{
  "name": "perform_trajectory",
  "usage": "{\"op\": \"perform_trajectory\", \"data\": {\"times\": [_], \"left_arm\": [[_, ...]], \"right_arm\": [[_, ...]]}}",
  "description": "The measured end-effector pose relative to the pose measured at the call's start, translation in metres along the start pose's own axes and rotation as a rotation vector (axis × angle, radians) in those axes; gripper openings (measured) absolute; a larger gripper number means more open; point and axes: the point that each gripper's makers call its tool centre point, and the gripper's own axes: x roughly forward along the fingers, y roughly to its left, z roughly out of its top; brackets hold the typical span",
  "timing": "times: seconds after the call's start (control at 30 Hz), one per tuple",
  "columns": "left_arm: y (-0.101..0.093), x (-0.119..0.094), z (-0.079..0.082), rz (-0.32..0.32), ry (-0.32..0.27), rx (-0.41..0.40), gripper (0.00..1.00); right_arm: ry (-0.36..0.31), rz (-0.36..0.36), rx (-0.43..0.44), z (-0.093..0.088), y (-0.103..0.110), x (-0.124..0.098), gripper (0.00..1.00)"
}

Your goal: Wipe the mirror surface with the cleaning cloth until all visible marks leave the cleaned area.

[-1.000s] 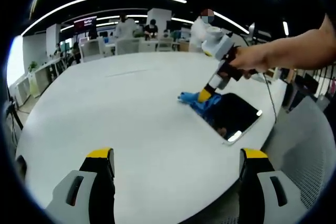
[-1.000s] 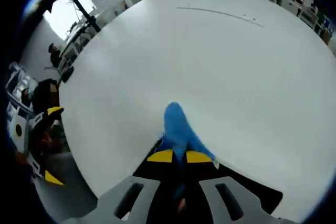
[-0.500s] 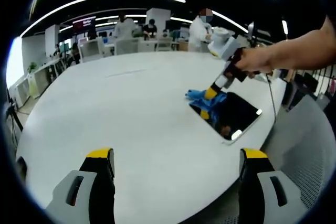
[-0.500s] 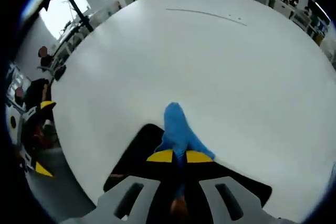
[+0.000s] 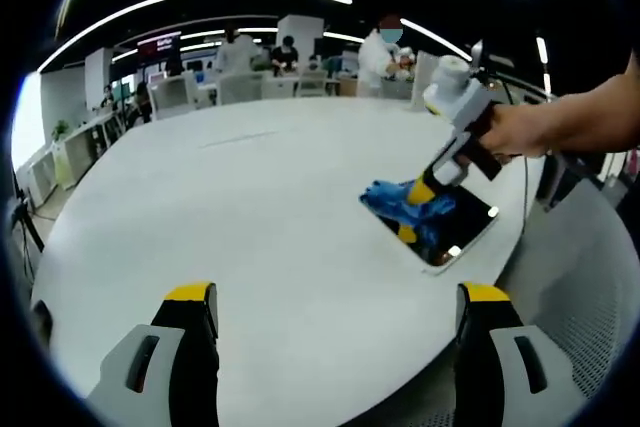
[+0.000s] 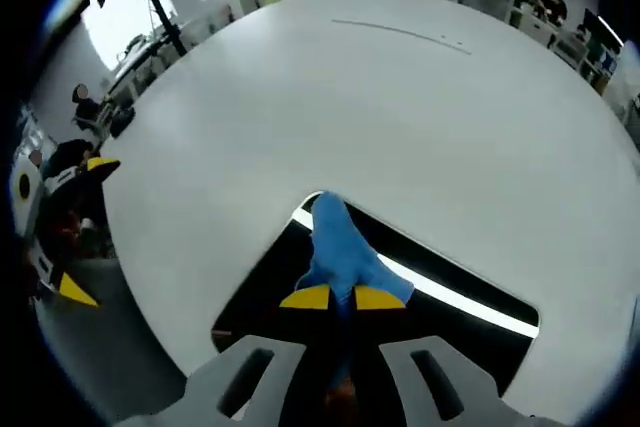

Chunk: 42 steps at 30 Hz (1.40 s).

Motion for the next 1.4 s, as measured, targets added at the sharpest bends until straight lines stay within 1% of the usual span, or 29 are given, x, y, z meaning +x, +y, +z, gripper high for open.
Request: {"op": "perform_trajectory", "data": {"times": [0.17, 0.33, 0.53, 0.67, 0.83, 0.9, 1.0, 1.07, 1.2, 1.4], "left_arm": [[0.000, 0.000, 0.000, -0.001, -0.002, 0.001, 0.99], [-0.001, 0.000, 0.001, -0.002, -0.005, 0.003, 0.99], [-0.001, -0.001, 0.002, -0.005, -0.011, 0.003, 0.99], [-0.002, 0.000, 0.002, -0.011, -0.013, 0.010, 0.99], [-0.001, 0.000, 0.003, -0.009, -0.016, 0.009, 0.99], [-0.001, 0.000, 0.003, -0.006, -0.017, 0.007, 0.99], [-0.001, 0.000, 0.003, -0.004, -0.016, 0.005, 0.99], [-0.001, 0.000, 0.003, -0.004, -0.014, 0.008, 0.99], [-0.001, 0.000, 0.002, -0.004, -0.011, 0.009, 0.99], [0.000, 0.000, 0.002, -0.002, -0.012, 0.006, 0.99]], "right_arm": [[-0.002, 0.020, 0.006, -0.017, 0.013, -0.007, 0.00], [0.005, 0.042, 0.024, -0.030, 0.022, -0.012, 0.00], [0.025, 0.070, 0.036, -0.047, 0.037, -0.019, 0.00], [0.048, 0.103, 0.064, -0.058, 0.047, -0.024, 0.00], [0.056, 0.120, 0.066, -0.066, 0.055, -0.027, 0.00], [0.050, 0.119, 0.062, -0.065, 0.054, -0.027, 0.00], [0.052, 0.139, 0.097, -0.065, 0.053, -0.027, 0.01], [0.051, 0.154, 0.105, -0.065, 0.052, -0.027, 0.01], [0.054, 0.161, 0.105, -0.066, 0.050, -0.028, 0.01], [0.066, 0.148, 0.108, -0.072, 0.035, -0.033, 0.01]]}}
